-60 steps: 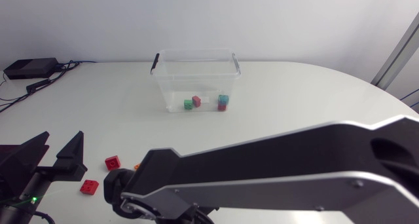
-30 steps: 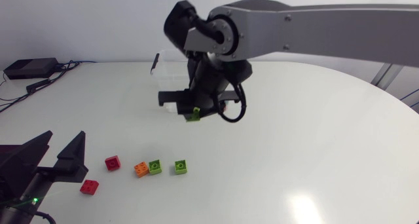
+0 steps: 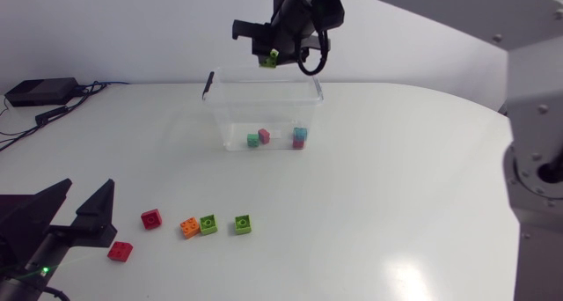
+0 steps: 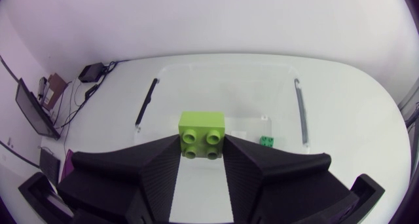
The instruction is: Place the duplo bricks in the container
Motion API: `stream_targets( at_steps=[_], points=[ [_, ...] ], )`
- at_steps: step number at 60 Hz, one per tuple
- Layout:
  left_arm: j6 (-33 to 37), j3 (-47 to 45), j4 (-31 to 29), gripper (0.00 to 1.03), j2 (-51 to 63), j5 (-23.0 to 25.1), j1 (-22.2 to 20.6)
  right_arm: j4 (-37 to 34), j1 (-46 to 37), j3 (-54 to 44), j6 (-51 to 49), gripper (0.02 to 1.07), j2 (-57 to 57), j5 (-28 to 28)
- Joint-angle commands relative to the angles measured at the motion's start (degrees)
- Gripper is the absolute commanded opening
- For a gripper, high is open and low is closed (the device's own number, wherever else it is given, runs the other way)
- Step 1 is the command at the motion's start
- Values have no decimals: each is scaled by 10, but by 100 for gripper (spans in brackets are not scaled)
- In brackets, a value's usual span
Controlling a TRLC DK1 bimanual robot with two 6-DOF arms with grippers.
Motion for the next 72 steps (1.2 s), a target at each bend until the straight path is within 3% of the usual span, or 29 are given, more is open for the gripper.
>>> stream_targets(
  at_steps=[1,19,22,24,26,36,39,45,47,57,66,72],
  points=[
    [8,27,-10,91,6,0,0,-33,-13,58,-11,32,67,4],
    [13,71,-36,91,59,0,0,-67,-29,144,-12,38,154,2],
    [12,79,-47,91,68,0,-1,-79,-30,149,-11,57,159,1],
    [12,85,-54,91,75,0,-1,-90,-30,156,-10,84,162,-3],
    [12,86,-56,91,81,0,-1,-107,-30,166,-9,102,166,-12],
    [13,93,-59,91,88,0,-2,-209,-35,321,-9,103,219,-24],
    [13,97,-59,91,92,0,-3,-252,-37,412,-12,103,254,-26],
    [12,117,-65,91,117,0,-4,-336,-40,716,-21,103,371,-51],
    [12,128,-70,91,128,0,-4,-354,-39,746,-21,103,378,-51],
    [12,182,-89,91,199,0,-2,-401,-35,715,-19,103,319,-55],
    [4,209,-107,91,232,0,-5,-347,-14,400,0,103,162,-70],
    [2,210,-113,91,230,0,-13,-339,0,324,2,103,125,-50]
  ],
)
